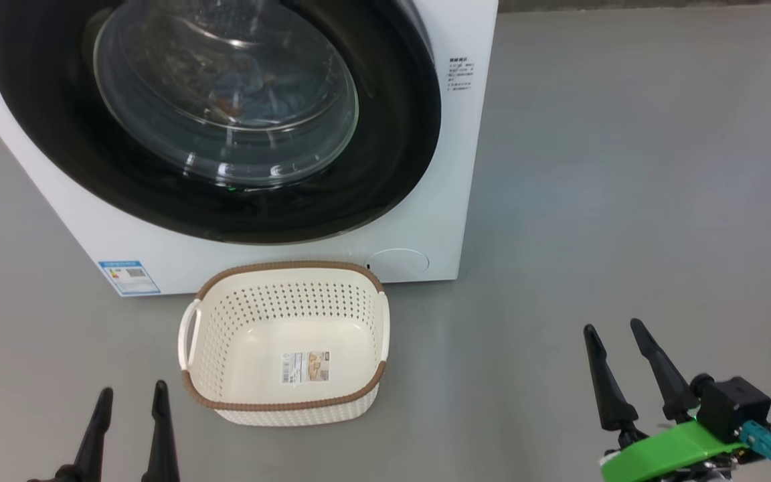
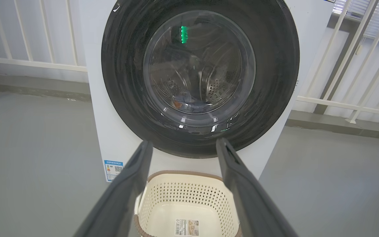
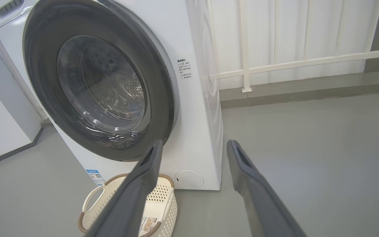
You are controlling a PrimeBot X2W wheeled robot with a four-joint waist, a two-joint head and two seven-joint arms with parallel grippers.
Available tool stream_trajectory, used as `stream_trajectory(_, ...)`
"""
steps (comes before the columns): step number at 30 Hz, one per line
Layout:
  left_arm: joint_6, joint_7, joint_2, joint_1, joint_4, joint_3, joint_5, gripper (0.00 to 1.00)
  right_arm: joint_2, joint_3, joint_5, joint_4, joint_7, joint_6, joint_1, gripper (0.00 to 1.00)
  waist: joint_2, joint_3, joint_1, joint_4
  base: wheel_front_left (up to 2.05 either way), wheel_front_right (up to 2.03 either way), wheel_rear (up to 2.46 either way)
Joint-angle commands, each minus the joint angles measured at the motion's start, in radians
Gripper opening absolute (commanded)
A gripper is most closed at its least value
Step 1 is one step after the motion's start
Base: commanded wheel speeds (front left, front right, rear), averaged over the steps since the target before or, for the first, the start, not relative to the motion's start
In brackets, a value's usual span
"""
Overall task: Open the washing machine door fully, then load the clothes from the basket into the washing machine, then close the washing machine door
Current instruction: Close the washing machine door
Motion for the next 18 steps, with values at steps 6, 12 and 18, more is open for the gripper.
stream_trajectory(6, 0.019, -0.008, 0.016, 0.012, -0.035, 0.032, 0.009, 1.00, 0.009, -0.007, -0.038, -0.068, -0.005, -0.002, 0.038, 1.00, 0.0000, -0.017, 0.0000, -0.009, 0.00, 0.00, 0.00)
stream_trajectory(12, 0.029, -0.008, 0.016, 0.030, -0.034, 0.024, 0.009, 1.00, 0.013, 0.002, -0.047, -0.080, -0.005, -0.002, 0.066, 1.00, 0.0000, -0.032, 0.0000, -0.012, 0.00, 0.00, 0.00)
stream_trajectory(18, 0.035, -0.008, 0.016, 0.042, -0.034, 0.020, 0.011, 1.00, 0.015, 0.001, -0.046, -0.083, -0.005, -0.002, 0.081, 1.00, 0.0000, -0.043, 0.0000, -0.008, 0.00, 0.00, 0.00)
